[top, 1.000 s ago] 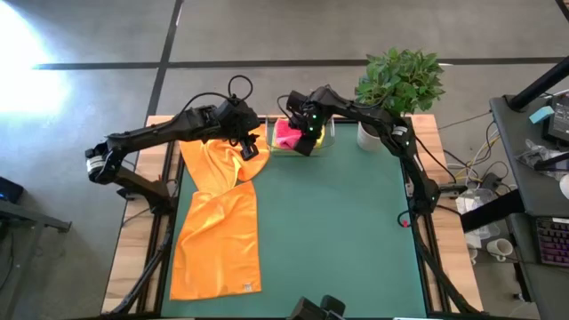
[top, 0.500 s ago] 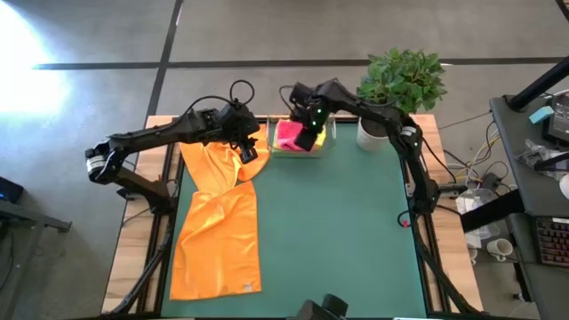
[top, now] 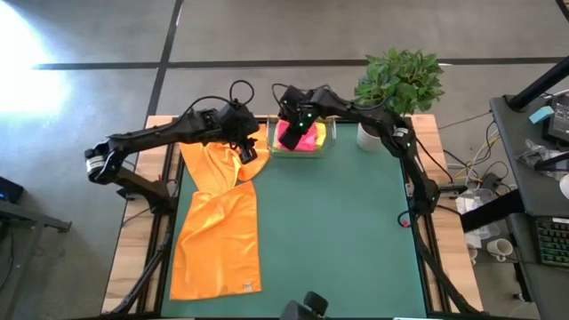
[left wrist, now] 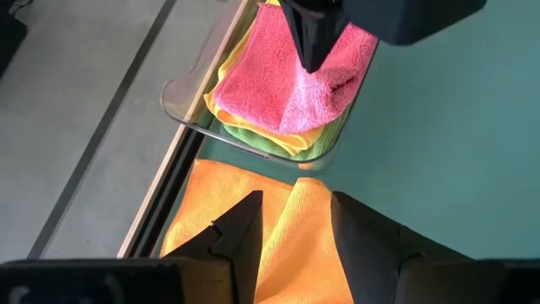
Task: Fold microfiber towels
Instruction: Put the folded pink towel into the transparent bin, then fold the bottom orange towel
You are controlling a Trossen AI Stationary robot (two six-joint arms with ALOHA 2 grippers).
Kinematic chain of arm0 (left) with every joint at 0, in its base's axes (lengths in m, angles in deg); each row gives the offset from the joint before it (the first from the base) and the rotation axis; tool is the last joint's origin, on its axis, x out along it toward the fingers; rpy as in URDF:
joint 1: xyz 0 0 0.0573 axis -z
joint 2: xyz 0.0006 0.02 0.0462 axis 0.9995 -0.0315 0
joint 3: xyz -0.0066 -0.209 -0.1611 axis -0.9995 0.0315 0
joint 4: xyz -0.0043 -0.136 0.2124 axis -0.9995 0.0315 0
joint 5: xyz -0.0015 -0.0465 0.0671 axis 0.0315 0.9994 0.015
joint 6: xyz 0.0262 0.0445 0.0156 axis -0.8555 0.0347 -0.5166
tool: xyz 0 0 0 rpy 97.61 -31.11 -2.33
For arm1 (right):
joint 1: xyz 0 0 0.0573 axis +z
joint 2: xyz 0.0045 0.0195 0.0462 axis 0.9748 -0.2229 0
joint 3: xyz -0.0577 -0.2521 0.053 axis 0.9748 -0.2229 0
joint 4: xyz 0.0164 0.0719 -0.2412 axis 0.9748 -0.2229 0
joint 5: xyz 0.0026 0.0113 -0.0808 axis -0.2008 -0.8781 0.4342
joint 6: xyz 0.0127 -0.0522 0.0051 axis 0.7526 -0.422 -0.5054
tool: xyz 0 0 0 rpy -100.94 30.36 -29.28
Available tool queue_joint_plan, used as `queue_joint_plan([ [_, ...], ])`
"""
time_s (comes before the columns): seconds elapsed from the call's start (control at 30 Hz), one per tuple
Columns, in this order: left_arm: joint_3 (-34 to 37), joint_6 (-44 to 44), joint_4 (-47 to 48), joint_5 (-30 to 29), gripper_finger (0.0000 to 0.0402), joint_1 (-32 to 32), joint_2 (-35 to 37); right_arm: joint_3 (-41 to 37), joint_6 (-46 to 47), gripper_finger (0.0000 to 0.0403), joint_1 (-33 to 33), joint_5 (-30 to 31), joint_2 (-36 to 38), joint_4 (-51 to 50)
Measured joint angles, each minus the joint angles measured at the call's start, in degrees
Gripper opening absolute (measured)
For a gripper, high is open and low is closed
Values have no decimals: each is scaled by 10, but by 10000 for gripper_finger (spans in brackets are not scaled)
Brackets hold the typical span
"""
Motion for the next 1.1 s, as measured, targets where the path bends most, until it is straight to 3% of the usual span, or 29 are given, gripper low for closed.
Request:
queue_joint_plan([
  [0.67,0,-2,32,0,125,0,10,0,19,8,25,-10,-45,14],
  [1.1,0,45,165,2,125,13,17,-2,-40,8,44,36,86,-44],
])
